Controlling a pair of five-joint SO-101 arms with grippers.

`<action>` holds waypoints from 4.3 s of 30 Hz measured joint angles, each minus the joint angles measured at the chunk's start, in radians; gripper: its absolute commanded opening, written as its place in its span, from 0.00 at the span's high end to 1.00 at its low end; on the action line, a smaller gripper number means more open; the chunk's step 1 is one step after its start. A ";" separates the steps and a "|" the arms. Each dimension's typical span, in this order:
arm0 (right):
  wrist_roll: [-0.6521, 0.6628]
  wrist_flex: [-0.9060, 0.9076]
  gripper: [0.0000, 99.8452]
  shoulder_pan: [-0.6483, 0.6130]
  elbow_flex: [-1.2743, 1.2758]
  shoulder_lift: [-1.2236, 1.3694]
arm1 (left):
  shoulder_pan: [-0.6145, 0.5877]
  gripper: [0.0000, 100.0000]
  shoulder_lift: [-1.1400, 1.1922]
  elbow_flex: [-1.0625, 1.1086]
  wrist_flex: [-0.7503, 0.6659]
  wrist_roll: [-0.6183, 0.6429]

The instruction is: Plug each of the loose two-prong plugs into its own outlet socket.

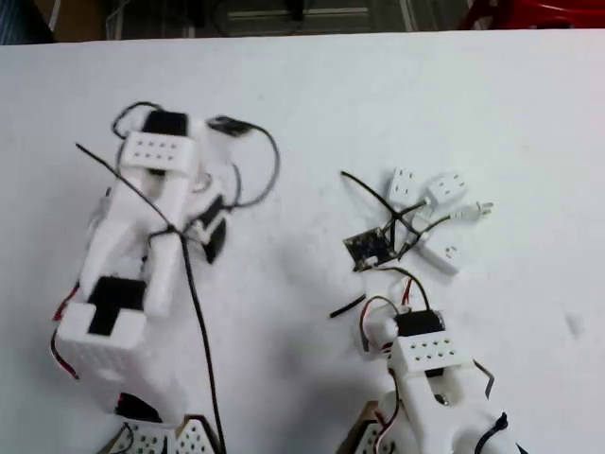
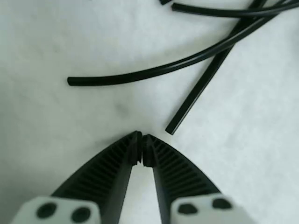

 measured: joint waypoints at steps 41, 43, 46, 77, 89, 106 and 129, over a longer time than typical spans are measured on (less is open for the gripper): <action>0.000 0.000 0.98 0.000 0.000 0.000 | 0.153 0.80 -0.044 0.226 -0.094 -0.402; 0.000 0.000 0.98 0.000 0.000 0.000 | 0.133 0.80 -0.041 0.106 -0.074 -0.311; 0.000 0.000 0.98 0.000 0.000 0.000 | 0.097 0.77 -0.037 -0.018 -0.048 -0.269; 0.000 0.000 0.98 0.000 0.000 0.000 | -0.252 0.72 0.786 -1.033 -0.055 -0.133; 0.000 0.000 0.98 0.000 0.000 0.000 | -0.269 0.72 0.954 -1.185 0.000 -0.238; 0.000 0.000 0.98 0.000 0.000 0.000 | -0.204 0.83 0.956 -1.185 -0.026 -0.281; 0.000 0.000 0.98 -0.002 0.000 0.000 | -0.218 0.87 0.970 -1.204 -0.021 -0.282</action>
